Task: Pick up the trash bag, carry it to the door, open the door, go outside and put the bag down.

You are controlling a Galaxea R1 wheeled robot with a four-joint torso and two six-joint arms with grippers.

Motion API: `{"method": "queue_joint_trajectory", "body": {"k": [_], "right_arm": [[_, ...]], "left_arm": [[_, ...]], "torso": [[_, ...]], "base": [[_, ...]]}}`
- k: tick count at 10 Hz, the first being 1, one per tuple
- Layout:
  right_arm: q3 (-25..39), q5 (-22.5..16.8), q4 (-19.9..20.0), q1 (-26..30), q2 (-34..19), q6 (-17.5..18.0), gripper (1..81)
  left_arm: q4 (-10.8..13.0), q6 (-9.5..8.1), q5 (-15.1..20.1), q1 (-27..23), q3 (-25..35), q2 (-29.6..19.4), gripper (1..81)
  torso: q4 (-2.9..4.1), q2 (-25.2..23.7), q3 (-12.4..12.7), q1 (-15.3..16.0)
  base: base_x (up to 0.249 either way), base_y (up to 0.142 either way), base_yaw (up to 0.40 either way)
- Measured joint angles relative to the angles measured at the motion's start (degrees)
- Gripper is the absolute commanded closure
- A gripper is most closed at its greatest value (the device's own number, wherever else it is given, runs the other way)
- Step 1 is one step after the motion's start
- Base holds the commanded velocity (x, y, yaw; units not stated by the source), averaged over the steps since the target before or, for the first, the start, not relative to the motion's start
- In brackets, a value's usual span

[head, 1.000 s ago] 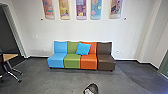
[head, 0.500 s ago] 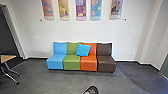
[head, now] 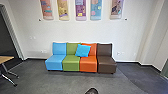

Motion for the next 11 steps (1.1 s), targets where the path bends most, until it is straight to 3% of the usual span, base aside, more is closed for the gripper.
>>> {"method": "queue_joint_trajectory", "body": {"k": [11], "right_arm": [[-0.02, 0.02, 0.0, -0.09, 0.13, 0.13, 1.0]], "left_arm": [[0.0, 0.0, 0.02, -0.05, 0.0, 0.12, 1.0]], "torso": [[0.0, 0.0, 0.0, -0.02]], "base": [[0.121, -0.063, 0.0]]}}
